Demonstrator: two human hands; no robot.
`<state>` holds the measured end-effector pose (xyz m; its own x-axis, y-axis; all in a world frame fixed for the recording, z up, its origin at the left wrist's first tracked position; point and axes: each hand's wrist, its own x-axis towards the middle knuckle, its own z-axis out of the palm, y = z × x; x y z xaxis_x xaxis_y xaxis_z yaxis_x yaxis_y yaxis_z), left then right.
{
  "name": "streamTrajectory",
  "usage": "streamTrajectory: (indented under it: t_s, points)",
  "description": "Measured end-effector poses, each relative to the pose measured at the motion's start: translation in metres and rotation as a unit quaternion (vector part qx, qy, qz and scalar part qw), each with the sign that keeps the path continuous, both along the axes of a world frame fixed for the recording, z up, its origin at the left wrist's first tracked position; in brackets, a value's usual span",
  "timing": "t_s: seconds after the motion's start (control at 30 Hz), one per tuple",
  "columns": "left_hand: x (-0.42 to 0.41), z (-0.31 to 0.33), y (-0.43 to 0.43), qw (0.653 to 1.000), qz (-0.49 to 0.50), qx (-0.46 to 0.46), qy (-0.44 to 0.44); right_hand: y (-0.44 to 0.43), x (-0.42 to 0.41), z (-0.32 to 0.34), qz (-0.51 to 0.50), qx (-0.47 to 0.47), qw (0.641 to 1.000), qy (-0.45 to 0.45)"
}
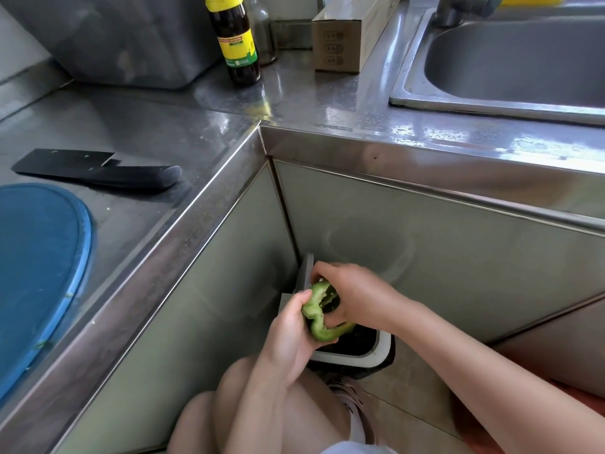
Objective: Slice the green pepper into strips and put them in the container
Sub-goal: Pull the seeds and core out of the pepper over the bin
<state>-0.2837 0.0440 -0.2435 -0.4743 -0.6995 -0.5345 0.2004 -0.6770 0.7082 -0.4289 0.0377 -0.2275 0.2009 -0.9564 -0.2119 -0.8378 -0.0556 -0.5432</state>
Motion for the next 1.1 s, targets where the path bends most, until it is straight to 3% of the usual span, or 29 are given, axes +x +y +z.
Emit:
streamTrajectory:
  t_s: [0.3, 0.6, 0.73, 0.97, 1.1]
  points:
    - [-0.001, 0.007, 0.001, 0.999, 0.034, 0.007, 0.034, 0.006, 0.009, -0.001, -0.003, -0.059, 0.998, 0.015]
    - [0.002, 0.009, -0.002, 0.997, 0.049, 0.018, 0.055, 0.0, -0.015, -0.004, -0.091, -0.064, 0.99, -0.082]
    - [0.006, 0.008, -0.003, 0.998, 0.042, -0.01, 0.037, -0.006, -0.029, -0.01, -0.128, -0.082, 0.986, -0.075]
    - [0.011, 0.021, -0.013, 0.989, 0.077, 0.013, 0.124, -0.008, -0.028, -0.015, -0.1, -0.083, 0.991, -0.045]
    - [0.021, 0.024, -0.018, 0.989, 0.077, 0.021, 0.124, -0.011, -0.028, -0.018, -0.121, -0.063, 0.991, -0.018]
